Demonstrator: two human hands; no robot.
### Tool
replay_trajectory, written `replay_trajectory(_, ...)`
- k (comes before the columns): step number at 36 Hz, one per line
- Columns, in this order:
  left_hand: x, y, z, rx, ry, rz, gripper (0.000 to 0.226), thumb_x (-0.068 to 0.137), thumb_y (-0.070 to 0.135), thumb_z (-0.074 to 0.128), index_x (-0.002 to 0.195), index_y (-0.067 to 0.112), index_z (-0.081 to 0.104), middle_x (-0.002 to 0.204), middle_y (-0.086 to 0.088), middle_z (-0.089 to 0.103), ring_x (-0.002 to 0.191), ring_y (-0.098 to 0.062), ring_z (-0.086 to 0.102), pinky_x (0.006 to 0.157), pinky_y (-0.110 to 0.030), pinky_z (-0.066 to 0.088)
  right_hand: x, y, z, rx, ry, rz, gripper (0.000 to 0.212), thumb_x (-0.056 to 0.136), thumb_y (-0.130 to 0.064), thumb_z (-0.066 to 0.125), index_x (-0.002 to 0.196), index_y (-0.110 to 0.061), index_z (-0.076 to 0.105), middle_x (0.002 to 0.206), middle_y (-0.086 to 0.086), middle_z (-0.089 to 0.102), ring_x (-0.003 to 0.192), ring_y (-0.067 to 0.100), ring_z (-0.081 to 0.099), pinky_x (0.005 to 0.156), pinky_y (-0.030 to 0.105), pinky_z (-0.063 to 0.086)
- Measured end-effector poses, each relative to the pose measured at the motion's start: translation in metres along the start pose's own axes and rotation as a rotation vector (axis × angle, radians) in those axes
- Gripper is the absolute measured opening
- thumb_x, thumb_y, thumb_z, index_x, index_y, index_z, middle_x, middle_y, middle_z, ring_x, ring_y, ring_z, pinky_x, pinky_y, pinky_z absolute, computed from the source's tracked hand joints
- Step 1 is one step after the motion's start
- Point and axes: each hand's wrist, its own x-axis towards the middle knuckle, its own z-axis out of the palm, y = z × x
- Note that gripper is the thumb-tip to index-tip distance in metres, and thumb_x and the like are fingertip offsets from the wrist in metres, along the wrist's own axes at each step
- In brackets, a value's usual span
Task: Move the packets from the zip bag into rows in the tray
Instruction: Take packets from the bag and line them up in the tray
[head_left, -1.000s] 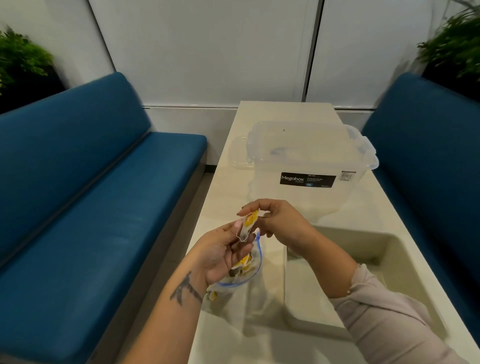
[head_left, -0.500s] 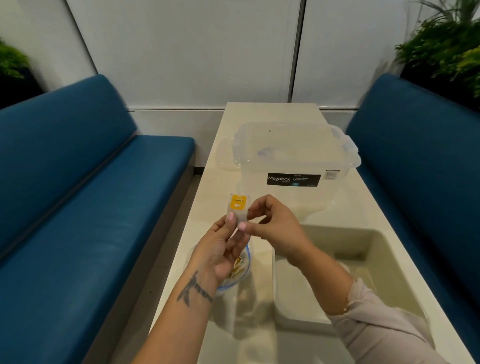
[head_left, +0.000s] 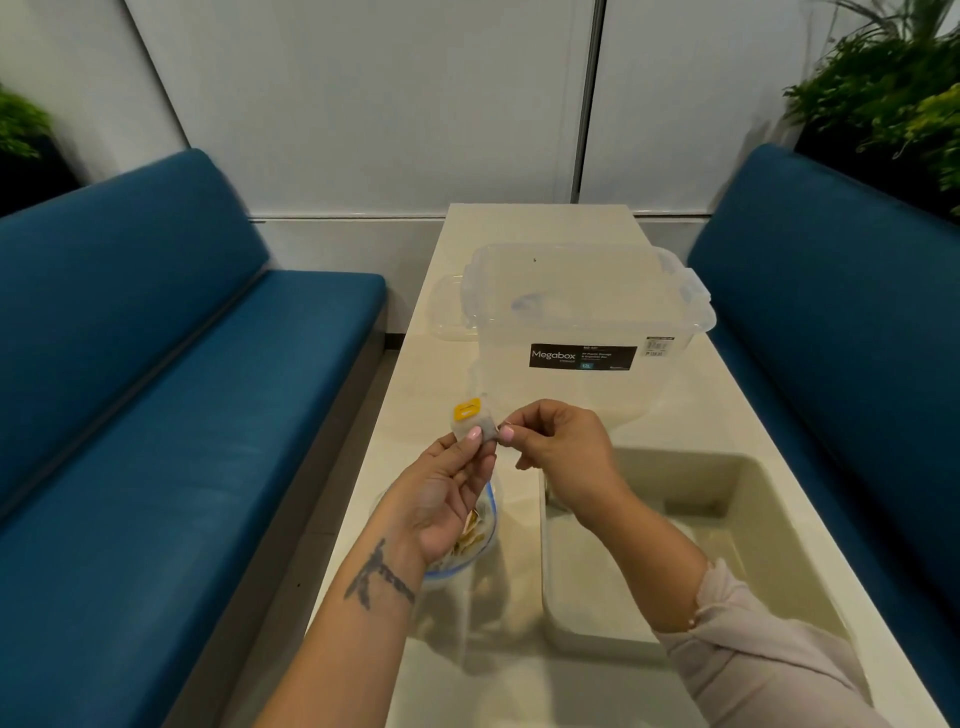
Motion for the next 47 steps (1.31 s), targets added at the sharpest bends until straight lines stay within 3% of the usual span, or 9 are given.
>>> replay_trajectory(6,0.0,-0.004,0.003,-0.065,0.018,-0.02,0.012,0.089,0.007,0.058,0.098,0.004,0.064,0.076,-0.006,0.071,0.064,-0.009,0.067,0.071,-0.018,0.054,-0.004,0.002,0.001,-0.017,0.034,-0.021,0.018,0.078,-0.014,0.076,0.068,-0.018,0.063,0.066,-0.002,0.063,0.055,0.014,0.056,0.059,0.025,0.049)
replay_trajectory(10,0.003,-0.008,0.005,-0.03,0.042,-0.021,0.007,0.088,0.014,0.061,0.093,0.012,0.066,0.071,0.0,0.069,0.057,-0.004,0.062,0.059,-0.013,0.052,-0.006,0.003,0.003,-0.053,0.046,-0.032,0.021,0.074,-0.019,0.08,0.063,-0.025,0.063,0.068,-0.007,0.066,0.06,0.015,0.056,0.065,0.034,0.051)
replay_trajectory(15,0.007,-0.013,0.012,-0.047,0.057,0.002,0.005,0.088,0.014,0.061,0.088,0.011,0.066,0.069,0.0,0.069,0.055,-0.003,0.06,0.059,-0.012,0.051,-0.011,0.005,0.007,-0.061,0.069,-0.059,0.018,0.072,-0.017,0.08,0.063,-0.025,0.066,0.06,-0.015,0.061,0.052,0.002,0.045,0.06,0.027,0.044)
replay_trajectory(21,0.007,-0.014,0.01,-0.03,0.024,-0.035,0.03,0.084,0.007,0.061,0.113,0.0,0.062,0.09,-0.008,0.07,0.06,-0.006,0.063,0.063,-0.014,0.053,-0.014,0.005,0.007,-0.038,0.101,-0.156,0.022,0.072,-0.011,0.079,0.065,-0.029,0.068,0.063,-0.016,0.057,0.055,-0.001,0.047,0.061,0.019,0.039)
replay_trajectory(23,0.006,-0.015,0.009,-0.028,0.017,-0.046,0.038,0.079,0.008,0.064,0.116,0.001,0.06,0.086,-0.007,0.069,0.059,-0.006,0.062,0.064,-0.015,0.053,-0.013,0.004,0.006,-0.018,0.105,-0.158,0.022,0.074,-0.011,0.078,0.065,-0.029,0.069,0.064,-0.014,0.06,0.055,-0.001,0.047,0.061,0.019,0.041)
replay_trajectory(28,0.007,-0.015,0.01,0.002,0.0,-0.028,0.029,0.084,0.009,0.062,0.112,0.003,0.062,0.081,-0.006,0.07,0.061,-0.006,0.063,0.065,-0.015,0.054,-0.012,0.005,0.006,0.048,0.091,-0.138,0.026,0.075,-0.008,0.076,0.063,-0.032,0.071,0.067,-0.01,0.065,0.059,0.005,0.052,0.064,0.026,0.045)
replay_trajectory(35,0.008,-0.011,0.013,-0.056,-0.013,-0.003,0.01,0.09,0.009,0.055,0.092,0.007,0.065,0.077,-0.005,0.071,0.068,-0.008,0.066,0.069,-0.015,0.054,-0.013,0.006,0.006,0.066,0.131,-0.143,0.02,0.076,-0.009,0.076,0.068,-0.026,0.071,0.071,-0.007,0.067,0.058,0.0,0.052,0.063,0.022,0.045)
replay_trajectory(41,0.011,-0.011,0.011,-0.074,-0.018,0.034,0.013,0.091,0.01,0.054,0.096,0.006,0.066,0.09,-0.009,0.072,0.077,-0.013,0.07,0.073,-0.018,0.056,-0.015,0.008,0.007,0.046,0.134,-0.111,0.022,0.074,-0.009,0.078,0.067,-0.029,0.071,0.074,-0.01,0.069,0.056,-0.003,0.051,0.063,0.021,0.042)
replay_trajectory(47,0.014,-0.012,0.011,0.023,0.011,0.032,0.015,0.094,0.014,0.053,0.1,0.013,0.066,0.077,-0.001,0.072,0.063,-0.007,0.067,0.065,-0.018,0.055,-0.015,0.01,0.008,0.008,0.134,-0.064,0.016,0.08,-0.018,0.074,0.071,-0.031,0.073,0.075,-0.011,0.069,0.06,-0.004,0.053,0.067,0.024,0.046)
